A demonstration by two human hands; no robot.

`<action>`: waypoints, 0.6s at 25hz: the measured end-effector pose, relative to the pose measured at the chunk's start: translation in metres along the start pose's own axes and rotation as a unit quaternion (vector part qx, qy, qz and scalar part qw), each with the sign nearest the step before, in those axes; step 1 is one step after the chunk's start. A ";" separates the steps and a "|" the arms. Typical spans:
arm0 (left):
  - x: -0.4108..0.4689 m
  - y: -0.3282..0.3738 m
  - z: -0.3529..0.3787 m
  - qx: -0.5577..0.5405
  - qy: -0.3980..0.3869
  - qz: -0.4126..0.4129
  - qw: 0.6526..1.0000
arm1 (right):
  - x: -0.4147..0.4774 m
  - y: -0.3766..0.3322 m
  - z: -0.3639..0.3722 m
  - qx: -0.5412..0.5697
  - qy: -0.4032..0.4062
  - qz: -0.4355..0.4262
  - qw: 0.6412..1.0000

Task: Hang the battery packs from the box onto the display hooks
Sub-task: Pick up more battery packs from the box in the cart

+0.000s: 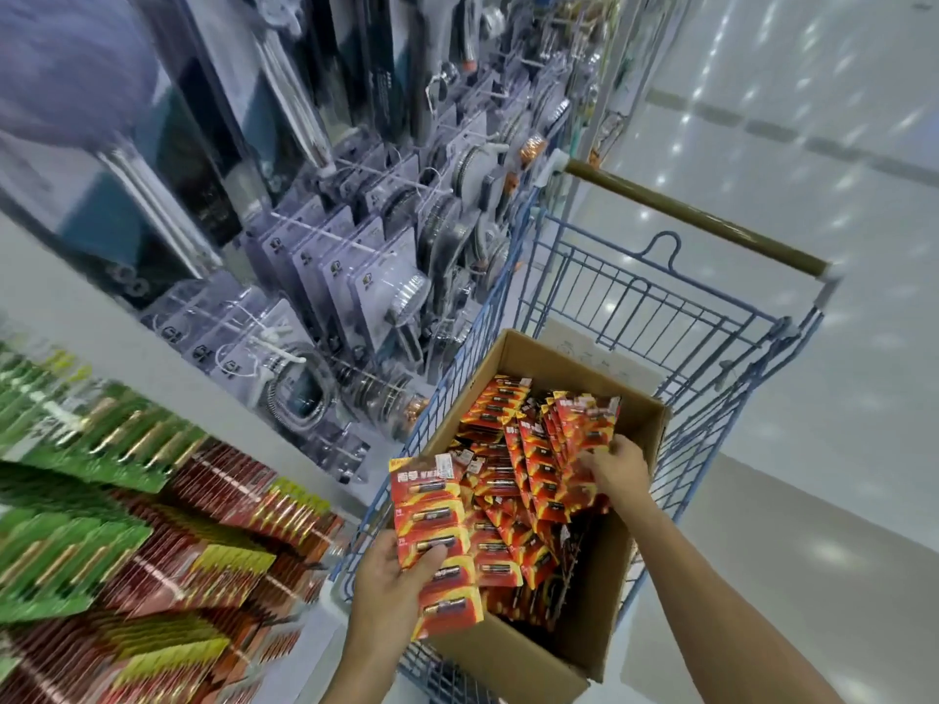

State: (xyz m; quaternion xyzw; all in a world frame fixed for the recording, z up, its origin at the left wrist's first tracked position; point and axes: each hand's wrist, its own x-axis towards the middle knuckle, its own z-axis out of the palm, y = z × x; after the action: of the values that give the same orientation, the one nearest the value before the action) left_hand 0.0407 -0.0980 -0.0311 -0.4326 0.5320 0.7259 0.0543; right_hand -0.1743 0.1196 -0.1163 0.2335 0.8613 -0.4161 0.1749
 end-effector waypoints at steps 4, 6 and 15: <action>-0.030 0.011 -0.023 -0.048 -0.011 0.033 0.998 | -0.090 -0.021 -0.020 0.151 -0.148 0.005 0.977; -0.046 0.015 -0.040 -0.076 -0.007 0.046 0.996 | -0.145 -0.031 -0.026 0.189 -0.245 -0.002 0.951; -0.167 0.049 -0.131 -0.219 0.066 0.156 0.961 | -0.295 -0.103 -0.014 0.257 -0.529 -0.028 0.808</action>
State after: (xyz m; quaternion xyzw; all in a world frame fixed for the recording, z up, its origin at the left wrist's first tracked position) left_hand 0.1924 -0.1628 0.1109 -0.3921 0.4232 0.7941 -0.1913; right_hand 0.0125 -0.0015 0.1037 -0.0108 0.5030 -0.6863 0.5253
